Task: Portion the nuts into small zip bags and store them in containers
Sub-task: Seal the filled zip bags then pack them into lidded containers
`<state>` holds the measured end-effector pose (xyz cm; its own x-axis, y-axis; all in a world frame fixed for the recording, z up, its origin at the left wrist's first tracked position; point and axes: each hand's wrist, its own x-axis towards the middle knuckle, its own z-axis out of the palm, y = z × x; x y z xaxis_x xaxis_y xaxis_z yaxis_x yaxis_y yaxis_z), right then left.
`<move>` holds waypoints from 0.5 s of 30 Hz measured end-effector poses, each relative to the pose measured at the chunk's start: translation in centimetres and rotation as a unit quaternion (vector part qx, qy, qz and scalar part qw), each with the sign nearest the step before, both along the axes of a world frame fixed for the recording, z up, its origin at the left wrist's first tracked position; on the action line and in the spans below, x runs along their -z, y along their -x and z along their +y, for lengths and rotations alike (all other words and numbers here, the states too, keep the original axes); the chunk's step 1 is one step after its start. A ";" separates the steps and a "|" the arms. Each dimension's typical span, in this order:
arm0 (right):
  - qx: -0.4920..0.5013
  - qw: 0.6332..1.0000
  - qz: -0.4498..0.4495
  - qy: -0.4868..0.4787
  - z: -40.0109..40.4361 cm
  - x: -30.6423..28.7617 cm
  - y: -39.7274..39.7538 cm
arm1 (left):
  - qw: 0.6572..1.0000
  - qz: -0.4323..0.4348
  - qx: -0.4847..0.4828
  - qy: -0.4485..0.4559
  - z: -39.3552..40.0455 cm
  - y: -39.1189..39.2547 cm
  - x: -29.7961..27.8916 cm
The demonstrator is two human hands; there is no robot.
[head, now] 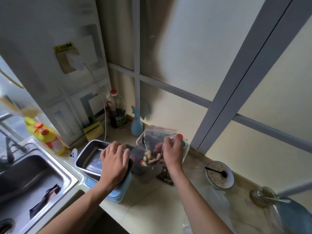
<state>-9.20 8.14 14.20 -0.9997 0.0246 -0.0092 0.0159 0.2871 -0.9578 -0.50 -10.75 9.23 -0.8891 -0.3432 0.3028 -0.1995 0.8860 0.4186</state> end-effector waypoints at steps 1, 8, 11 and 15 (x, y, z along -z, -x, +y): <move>-0.023 0.999 -0.005 0.021 -1.2 -0.5 -0.3 | 0.999 0.023 0.022 -0.024 -0.1 0.0 -0.3; -0.056 0.996 -0.009 0.061 -7.7 -1.7 -2.2 | 0.890 0.092 0.054 -0.444 -1.6 -0.1 -4.7; -0.062 0.996 0.062 0.031 -9.5 -2.3 -3.1 | 0.869 0.104 0.024 -0.483 -3.8 -0.8 -5.1; -0.218 0.937 0.242 -0.130 -11.8 -1.2 -3.5 | 0.855 0.094 -0.006 -0.510 -6.8 -1.4 -5.0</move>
